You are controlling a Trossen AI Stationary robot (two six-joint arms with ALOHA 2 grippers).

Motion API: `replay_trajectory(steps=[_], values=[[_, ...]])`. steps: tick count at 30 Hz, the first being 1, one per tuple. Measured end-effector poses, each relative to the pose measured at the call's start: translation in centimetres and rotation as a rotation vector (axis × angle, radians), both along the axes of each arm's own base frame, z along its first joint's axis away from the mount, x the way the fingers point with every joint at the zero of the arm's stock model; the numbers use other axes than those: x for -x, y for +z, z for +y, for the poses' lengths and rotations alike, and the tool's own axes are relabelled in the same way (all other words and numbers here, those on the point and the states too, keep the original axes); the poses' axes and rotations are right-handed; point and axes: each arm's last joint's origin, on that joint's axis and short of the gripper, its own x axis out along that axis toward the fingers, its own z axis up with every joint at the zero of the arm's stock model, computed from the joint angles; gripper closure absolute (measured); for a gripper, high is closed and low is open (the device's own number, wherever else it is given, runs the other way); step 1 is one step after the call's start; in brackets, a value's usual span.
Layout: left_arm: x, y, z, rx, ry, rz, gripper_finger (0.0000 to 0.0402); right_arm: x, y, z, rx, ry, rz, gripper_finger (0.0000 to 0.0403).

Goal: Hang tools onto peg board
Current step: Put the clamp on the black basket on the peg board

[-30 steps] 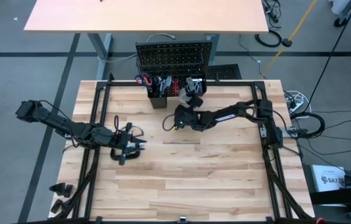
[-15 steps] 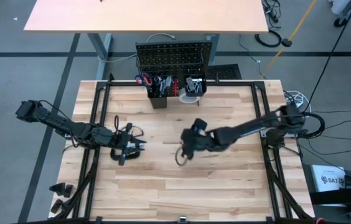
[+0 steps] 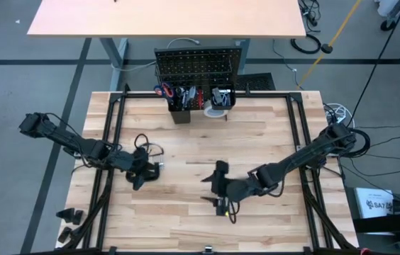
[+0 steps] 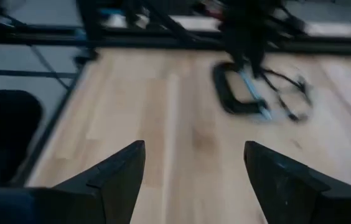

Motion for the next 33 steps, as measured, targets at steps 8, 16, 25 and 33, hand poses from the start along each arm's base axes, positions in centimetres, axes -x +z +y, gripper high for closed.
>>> replay_trajectory(steps=[8, 16, 25, 33], values=[[0.5, 1.6, 0.2, -0.069, 0.172, 0.197, 0.0317, -0.4, -1.4, -0.9, -0.043, 0.084, 0.063, 0.0144], [-0.5, -0.4, -0.3, -0.064, 0.089, 0.412, 0.0317, 0.0, -1.7, -1.1, -0.026, 0.021, 0.1, 0.0144], [-1.5, -2.5, -0.4, -0.272, 0.026, 0.519, 0.0317, -0.2, -1.8, -1.5, -0.009, 0.021, 0.108, 0.0144], [-2.0, -3.5, 0.2, -0.37, 0.002, 0.587, 0.0317, 0.0, -2.3, -1.7, 0.002, 0.018, 0.131, 0.0145]])
